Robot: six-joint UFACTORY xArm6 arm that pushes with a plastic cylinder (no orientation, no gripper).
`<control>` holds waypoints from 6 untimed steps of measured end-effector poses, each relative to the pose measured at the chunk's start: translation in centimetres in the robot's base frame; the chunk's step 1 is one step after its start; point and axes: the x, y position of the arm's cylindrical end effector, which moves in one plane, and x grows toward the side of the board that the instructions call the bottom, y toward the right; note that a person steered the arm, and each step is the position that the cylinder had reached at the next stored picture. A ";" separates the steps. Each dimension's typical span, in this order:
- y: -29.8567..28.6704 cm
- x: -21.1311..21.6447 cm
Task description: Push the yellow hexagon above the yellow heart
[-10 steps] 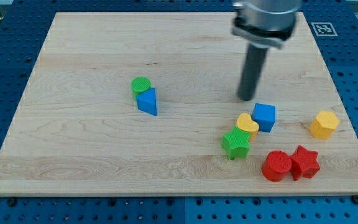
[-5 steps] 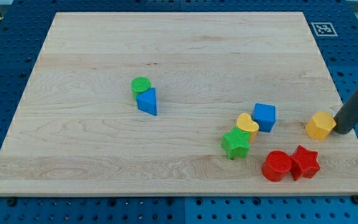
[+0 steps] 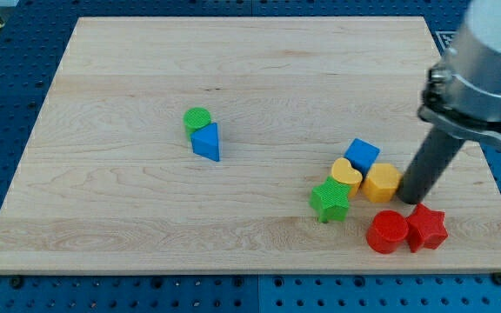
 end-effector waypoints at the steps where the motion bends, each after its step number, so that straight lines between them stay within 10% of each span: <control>1: -0.6 -0.2; 6: -7.4 -11.2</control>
